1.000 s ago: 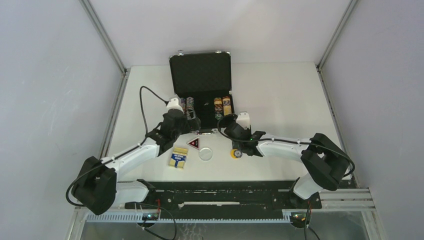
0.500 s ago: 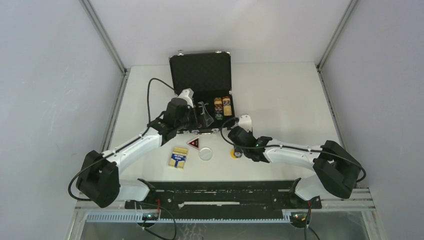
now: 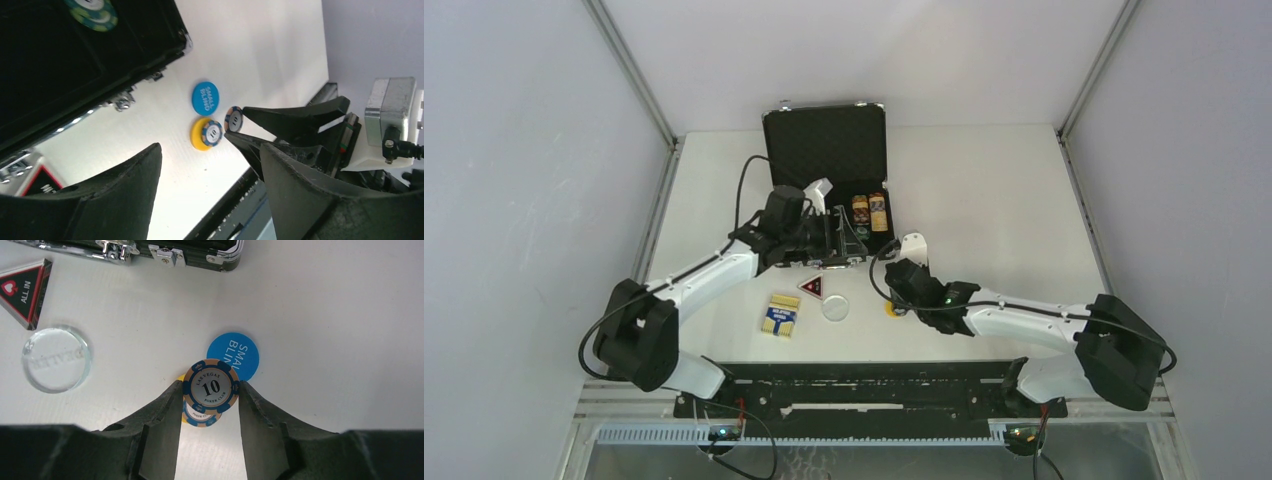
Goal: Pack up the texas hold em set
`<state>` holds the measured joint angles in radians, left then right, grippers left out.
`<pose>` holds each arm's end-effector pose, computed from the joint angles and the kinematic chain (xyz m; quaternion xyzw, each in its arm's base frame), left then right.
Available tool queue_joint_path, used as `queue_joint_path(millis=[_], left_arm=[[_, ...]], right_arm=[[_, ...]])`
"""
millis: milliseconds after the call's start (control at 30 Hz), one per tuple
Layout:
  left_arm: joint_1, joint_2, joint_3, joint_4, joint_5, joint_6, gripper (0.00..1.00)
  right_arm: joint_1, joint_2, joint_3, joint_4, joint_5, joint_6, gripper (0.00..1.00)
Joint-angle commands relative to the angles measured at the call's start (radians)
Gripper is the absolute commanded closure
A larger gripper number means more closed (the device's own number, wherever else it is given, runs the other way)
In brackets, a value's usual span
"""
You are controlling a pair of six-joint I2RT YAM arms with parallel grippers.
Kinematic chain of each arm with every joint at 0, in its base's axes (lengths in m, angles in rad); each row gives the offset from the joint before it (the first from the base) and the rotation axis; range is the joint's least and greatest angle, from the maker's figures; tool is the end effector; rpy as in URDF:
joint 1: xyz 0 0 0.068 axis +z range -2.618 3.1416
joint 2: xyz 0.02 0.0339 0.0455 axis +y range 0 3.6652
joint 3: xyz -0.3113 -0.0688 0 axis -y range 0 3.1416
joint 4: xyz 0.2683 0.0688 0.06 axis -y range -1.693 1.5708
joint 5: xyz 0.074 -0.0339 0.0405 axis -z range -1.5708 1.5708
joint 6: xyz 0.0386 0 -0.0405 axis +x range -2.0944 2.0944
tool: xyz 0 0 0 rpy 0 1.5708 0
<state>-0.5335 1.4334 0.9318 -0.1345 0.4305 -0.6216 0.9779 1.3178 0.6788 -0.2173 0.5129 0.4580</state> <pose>0.2753 -0.1813 0.2807 0.0577 0.8756 -0.4001 0.2646 0.1631 0.2082 0.2217 -0.1472 0.8986 0.0435 0.4111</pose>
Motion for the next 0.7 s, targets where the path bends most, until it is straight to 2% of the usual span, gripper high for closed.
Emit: queue_joint_path(millis=[0, 300, 600, 667], left_arm=[[0.005, 0.020, 0.063, 0.047, 0.173, -0.045, 0.24], [0.005, 0.110, 0.081, 0.110, 0.347, -0.047, 0.29], [0.001, 0.175, 0.093, 0.110, 0.405, -0.046, 0.32], [-0.002, 0.190, 0.099, 0.111, 0.419, -0.047, 0.38]], right_arm=[[0.023, -0.057, -0.019, 0.059, 0.014, -0.054, 0.50], [0.064, -0.110, -0.044, 0.102, 0.027, -0.103, 0.49], [0.088, -0.140, -0.044, 0.105, 0.034, -0.123, 0.49], [0.092, -0.147, -0.043, 0.108, 0.034, -0.125, 0.49]])
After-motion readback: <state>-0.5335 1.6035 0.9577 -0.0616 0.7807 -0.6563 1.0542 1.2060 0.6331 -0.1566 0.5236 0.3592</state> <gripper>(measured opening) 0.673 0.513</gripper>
